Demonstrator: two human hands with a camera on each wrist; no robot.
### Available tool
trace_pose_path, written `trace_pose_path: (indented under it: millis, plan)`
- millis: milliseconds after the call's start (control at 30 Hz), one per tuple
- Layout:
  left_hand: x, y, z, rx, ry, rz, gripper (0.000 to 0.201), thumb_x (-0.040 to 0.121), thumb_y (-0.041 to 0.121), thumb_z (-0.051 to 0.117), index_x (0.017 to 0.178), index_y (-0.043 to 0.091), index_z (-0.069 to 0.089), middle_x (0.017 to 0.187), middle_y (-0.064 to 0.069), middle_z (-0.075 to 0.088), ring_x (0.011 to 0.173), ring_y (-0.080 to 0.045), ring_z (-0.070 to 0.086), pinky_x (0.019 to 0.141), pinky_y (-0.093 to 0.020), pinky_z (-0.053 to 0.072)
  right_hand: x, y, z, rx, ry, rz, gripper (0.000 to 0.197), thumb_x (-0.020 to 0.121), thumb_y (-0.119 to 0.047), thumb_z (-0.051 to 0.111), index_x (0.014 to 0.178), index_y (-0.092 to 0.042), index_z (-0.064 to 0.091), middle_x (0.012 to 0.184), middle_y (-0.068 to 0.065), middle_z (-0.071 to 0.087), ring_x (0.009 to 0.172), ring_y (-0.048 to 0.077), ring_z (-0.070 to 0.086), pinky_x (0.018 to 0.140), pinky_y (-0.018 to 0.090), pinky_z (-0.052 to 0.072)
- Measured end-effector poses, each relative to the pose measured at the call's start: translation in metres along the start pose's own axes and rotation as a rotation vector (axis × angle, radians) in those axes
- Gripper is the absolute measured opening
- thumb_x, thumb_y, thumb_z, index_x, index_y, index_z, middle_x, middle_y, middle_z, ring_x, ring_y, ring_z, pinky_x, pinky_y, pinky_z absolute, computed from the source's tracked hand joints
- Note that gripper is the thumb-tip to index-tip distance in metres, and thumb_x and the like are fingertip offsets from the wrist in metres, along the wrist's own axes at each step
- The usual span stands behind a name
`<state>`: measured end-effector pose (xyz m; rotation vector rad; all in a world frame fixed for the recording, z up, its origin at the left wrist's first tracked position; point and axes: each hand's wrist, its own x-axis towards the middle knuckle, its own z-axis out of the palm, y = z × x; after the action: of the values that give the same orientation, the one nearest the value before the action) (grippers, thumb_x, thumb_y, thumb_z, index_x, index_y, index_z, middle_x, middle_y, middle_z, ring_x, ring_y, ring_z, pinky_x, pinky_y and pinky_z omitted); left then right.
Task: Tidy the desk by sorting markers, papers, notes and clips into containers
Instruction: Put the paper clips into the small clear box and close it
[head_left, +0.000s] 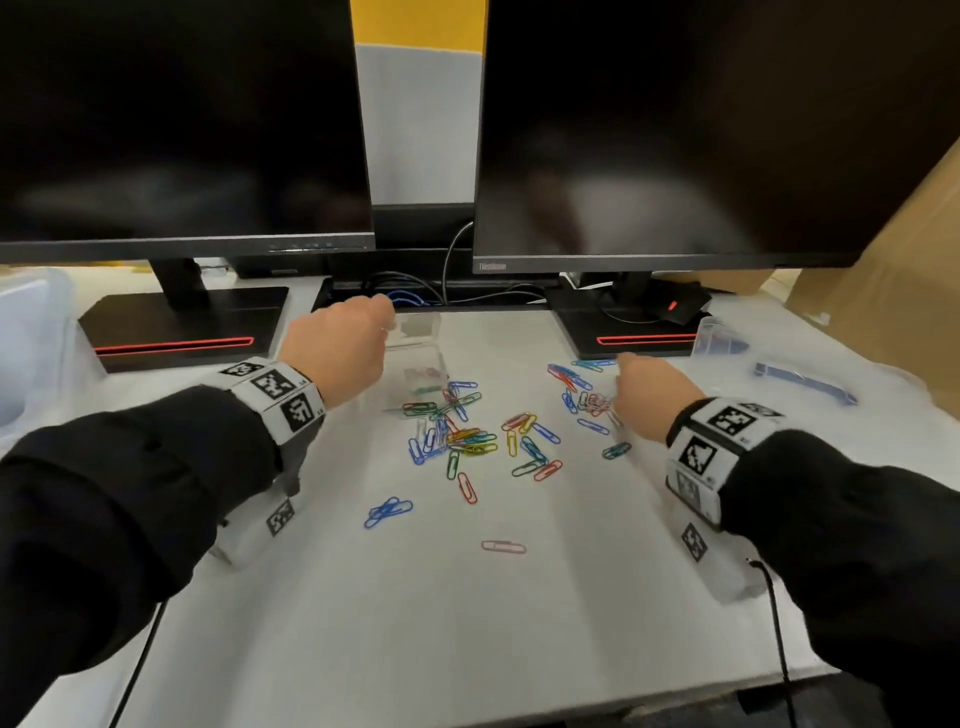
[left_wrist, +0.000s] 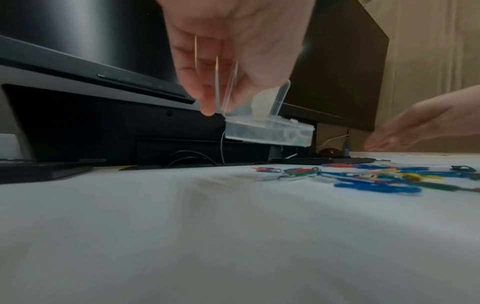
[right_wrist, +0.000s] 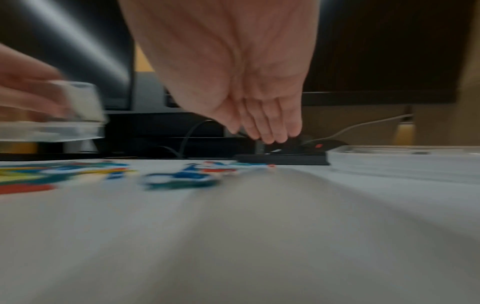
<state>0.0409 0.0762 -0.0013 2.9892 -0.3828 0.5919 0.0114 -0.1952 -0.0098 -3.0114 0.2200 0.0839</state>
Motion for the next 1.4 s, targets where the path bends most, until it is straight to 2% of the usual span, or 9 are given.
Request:
trace_pose_path:
  millis: [133,267,367,533,767,1000,1100,1233,1400]
  plan:
    - [0.0,-0.002,0.007,-0.013,-0.002,0.03,0.02,0.093,0.02,0.042,0.109,0.015,0.052,0.101,-0.007,0.063,0.083,-0.028,0.061,0.065,-0.033,0.046,0.018,0.01,0.001,-0.088,-0.128,-0.006,0.036,0.095,-0.012,0.039,0.128,0.001,0.042,0.131,0.018,0.052,0.12,0.03,0.051,0.097,0.03,0.039]
    - [0.0,-0.006,0.01,-0.048,0.016,0.027,0.018,0.093,0.023,0.041,0.105,0.015,0.053,0.098,-0.006,0.065,0.082,-0.028,0.061,0.064,-0.033,0.046,0.008,0.002,0.004,-0.061,-0.19,-0.146,0.033,0.091,-0.006,0.041,0.124,-0.006,0.047,0.126,0.014,0.055,0.113,0.028,0.053,0.081,0.024,0.036]
    - [0.002,-0.006,0.012,-0.085,0.043,0.028,0.022,0.095,0.028,0.041,0.106,0.014,0.054,0.096,-0.007,0.066,0.077,-0.028,0.061,0.063,-0.033,0.047,-0.01,-0.004,0.009,0.041,-0.157,-0.263,0.041,0.09,-0.002,0.041,0.129,-0.011,0.05,0.13,0.011,0.055,0.118,0.026,0.051,0.093,0.027,0.04]
    - [0.003,-0.003,0.012,-0.149,0.101,0.017,0.024,0.097,0.028,0.038,0.105,0.011,0.053,0.093,-0.008,0.066,0.072,-0.027,0.059,0.061,-0.031,0.043,0.007,0.0,0.004,0.1,-0.047,-0.173,0.051,0.092,-0.005,0.042,0.142,-0.014,0.036,0.143,0.01,0.043,0.13,0.025,0.042,0.104,0.029,0.035]
    - [0.003,-0.001,0.014,-0.198,0.068,0.02,0.028,0.098,0.031,0.035,0.104,0.011,0.053,0.086,-0.007,0.065,0.072,-0.026,0.06,0.063,-0.035,0.048,0.047,0.007,0.0,-0.004,-0.049,-0.128,0.032,0.094,-0.01,0.043,0.122,-0.006,0.057,0.123,0.014,0.058,0.114,0.028,0.053,0.095,0.032,0.043]
    - [0.007,0.0,0.017,-0.214,0.052,0.043,0.029,0.098,0.033,0.034,0.103,0.012,0.053,0.084,-0.006,0.064,0.072,-0.024,0.06,0.064,-0.035,0.051,0.054,0.008,-0.002,0.03,-0.108,-0.13,0.04,0.093,-0.006,0.044,0.13,-0.014,0.052,0.135,0.009,0.051,0.123,0.025,0.048,0.105,0.034,0.038]
    - [0.007,0.001,0.018,-0.211,0.027,0.054,0.029,0.098,0.034,0.034,0.104,0.013,0.053,0.087,-0.005,0.065,0.076,-0.024,0.061,0.068,-0.037,0.052,0.047,0.004,-0.002,0.127,-0.124,-0.229,0.037,0.089,0.0,0.047,0.118,-0.017,0.063,0.13,0.005,0.055,0.119,0.021,0.051,0.101,0.029,0.039]
    - [0.008,0.001,0.018,-0.239,0.062,0.047,0.029,0.098,0.033,0.035,0.104,0.012,0.054,0.087,-0.007,0.065,0.076,-0.025,0.061,0.069,-0.039,0.053,0.045,0.0,-0.005,0.293,0.122,-0.155,0.031,0.088,0.002,0.046,0.091,-0.013,0.073,0.115,0.007,0.065,0.11,0.023,0.056,0.089,0.025,0.04]
    - [0.008,0.001,0.018,-0.25,0.07,0.042,0.028,0.098,0.033,0.036,0.102,0.012,0.054,0.086,-0.007,0.065,0.075,-0.025,0.061,0.069,-0.042,0.053,0.057,0.007,-0.005,0.28,0.145,0.009,0.028,0.09,-0.004,0.045,0.103,-0.008,0.069,0.113,0.013,0.065,0.108,0.028,0.057,0.094,0.034,0.043]
